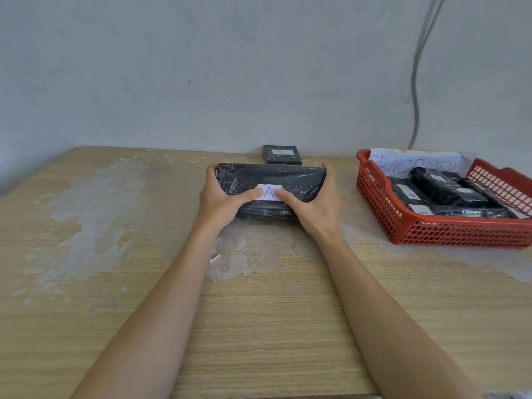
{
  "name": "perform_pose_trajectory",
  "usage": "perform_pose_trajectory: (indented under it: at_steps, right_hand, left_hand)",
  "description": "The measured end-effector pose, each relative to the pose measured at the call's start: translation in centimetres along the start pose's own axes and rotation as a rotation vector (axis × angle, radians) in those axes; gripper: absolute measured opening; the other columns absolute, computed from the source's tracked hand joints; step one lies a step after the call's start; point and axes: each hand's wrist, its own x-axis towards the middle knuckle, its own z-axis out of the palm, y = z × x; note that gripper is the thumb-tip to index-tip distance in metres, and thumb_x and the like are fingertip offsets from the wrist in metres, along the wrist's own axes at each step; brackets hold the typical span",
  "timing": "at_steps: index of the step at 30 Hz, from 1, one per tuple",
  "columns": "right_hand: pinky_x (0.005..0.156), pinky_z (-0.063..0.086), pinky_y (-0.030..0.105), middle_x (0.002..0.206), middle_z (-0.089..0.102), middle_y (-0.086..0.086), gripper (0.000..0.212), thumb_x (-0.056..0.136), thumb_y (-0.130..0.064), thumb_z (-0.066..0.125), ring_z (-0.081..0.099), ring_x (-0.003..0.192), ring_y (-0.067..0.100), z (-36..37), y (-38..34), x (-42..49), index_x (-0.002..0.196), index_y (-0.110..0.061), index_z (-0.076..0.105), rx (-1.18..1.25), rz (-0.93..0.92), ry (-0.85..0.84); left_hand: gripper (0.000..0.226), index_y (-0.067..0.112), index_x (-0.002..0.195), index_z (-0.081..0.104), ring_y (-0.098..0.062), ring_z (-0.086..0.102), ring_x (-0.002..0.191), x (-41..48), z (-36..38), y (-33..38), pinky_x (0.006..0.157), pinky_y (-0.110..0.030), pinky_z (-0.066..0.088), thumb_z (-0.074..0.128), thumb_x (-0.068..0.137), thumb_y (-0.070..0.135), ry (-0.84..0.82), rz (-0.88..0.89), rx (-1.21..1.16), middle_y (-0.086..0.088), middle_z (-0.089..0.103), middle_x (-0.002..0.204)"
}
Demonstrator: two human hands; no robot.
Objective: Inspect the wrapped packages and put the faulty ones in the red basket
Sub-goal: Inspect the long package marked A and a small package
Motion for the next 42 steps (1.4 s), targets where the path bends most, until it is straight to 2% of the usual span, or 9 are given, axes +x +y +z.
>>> perform_pose_trajectory:
  at_steps: [6,13,19,23,26,29,34,38,42]
  right_hand:
    - [0.108,0.038,0.023,0.136,0.047,-0.023,0.122,0.072,-0.042,0.098,0.047,0.127,0.000,-0.4,0.3,0.2,0.165,-0.027,0.022,0.040,-0.004,-0.047]
    - [0.121,0.043,0.034,0.152,0.054,-0.016,0.111,0.077,-0.032,0.096,0.054,0.139,0.004,-0.7,1.3,0.6,0.166,-0.027,0.029,0.128,0.024,-0.076]
    - [0.115,0.052,0.044,0.137,0.072,-0.005,0.062,0.092,-0.020,0.067,0.069,0.126,0.011,-1.0,1.8,1.5,0.153,-0.026,0.056,0.307,0.121,-0.034]
    - [0.108,0.054,0.035,0.135,0.071,-0.001,0.038,0.105,-0.018,0.063,0.069,0.119,0.009,-1.2,1.1,0.8,0.142,-0.023,0.058,0.308,0.120,0.013]
    - [0.104,0.053,0.030,0.134,0.070,-0.005,0.040,0.101,-0.021,0.067,0.069,0.114,0.003,-1.2,0.9,0.6,0.139,-0.027,0.056,0.264,0.111,-0.007]
    - [0.106,0.053,0.031,0.134,0.066,-0.014,0.053,0.091,-0.033,0.081,0.067,0.115,0.004,-1.1,0.6,0.0,0.135,-0.035,0.052,0.127,0.054,-0.026]
    - [0.109,0.047,0.028,0.134,0.059,-0.018,0.086,0.073,-0.046,0.096,0.060,0.127,0.007,-0.8,0.2,-0.4,0.144,-0.034,0.048,0.054,0.033,-0.062]
    - [0.107,0.050,0.032,0.125,0.065,-0.017,0.061,0.080,-0.052,0.089,0.063,0.122,0.009,-1.4,0.1,-0.1,0.129,-0.033,0.058,0.123,0.111,0.050]
    - [0.113,0.050,0.052,0.135,0.067,-0.009,0.057,0.083,-0.076,0.070,0.062,0.129,0.014,-1.6,-0.5,-0.1,0.128,-0.040,0.065,0.218,0.094,0.045]
  left_hand:
    - [0.108,0.029,0.151,0.035,-0.001,0.065,0.122,0.5,-1.4,-0.8,0.104,-0.024,0.052,0.102,0.067,0.016,-0.194,0.006,-0.015,0.012,0.064,0.136]
    - [0.087,0.031,0.159,0.035,-0.006,0.066,0.122,0.6,-1.6,-0.8,0.111,-0.033,0.050,0.082,0.089,0.010,-0.229,-0.022,-0.102,0.009,0.069,0.135]
    - [0.067,0.035,0.156,0.046,-0.007,0.070,0.121,0.8,-1.9,-0.9,0.113,-0.034,0.049,0.074,0.099,0.015,-0.237,-0.058,-0.200,0.015,0.074,0.130]
    - [0.063,0.034,0.161,0.044,-0.008,0.066,0.129,1.1,-1.8,-0.9,0.120,-0.039,0.044,0.068,0.103,0.029,-0.177,-0.113,-0.263,0.014,0.070,0.138]
    - [0.081,0.040,0.163,0.036,-0.010,0.050,0.146,1.2,-1.7,-1.0,0.127,-0.045,0.035,0.070,0.091,0.056,-0.142,-0.143,-0.185,0.012,0.052,0.160]
    - [0.106,0.043,0.163,0.032,-0.011,0.050,0.145,0.7,-1.4,-0.8,0.125,-0.045,0.035,0.085,0.075,0.068,-0.183,-0.103,-0.082,0.015,0.053,0.158]
    - [0.127,0.040,0.165,0.026,-0.002,0.057,0.135,0.1,-1.0,-0.7,0.118,-0.035,0.045,0.099,0.061,0.050,-0.133,-0.045,-0.023,0.020,0.057,0.150]
    - [0.128,0.032,0.166,0.030,0.009,0.063,0.121,0.0,-1.6,0.1,0.100,-0.015,0.051,0.098,0.058,0.035,-0.201,-0.006,-0.088,0.020,0.063,0.141]
    - [0.101,0.037,0.154,0.053,-0.007,0.060,0.127,-0.4,-1.5,0.9,0.106,-0.027,0.052,0.096,0.064,0.055,0.011,-0.046,-0.105,0.014,0.060,0.143]
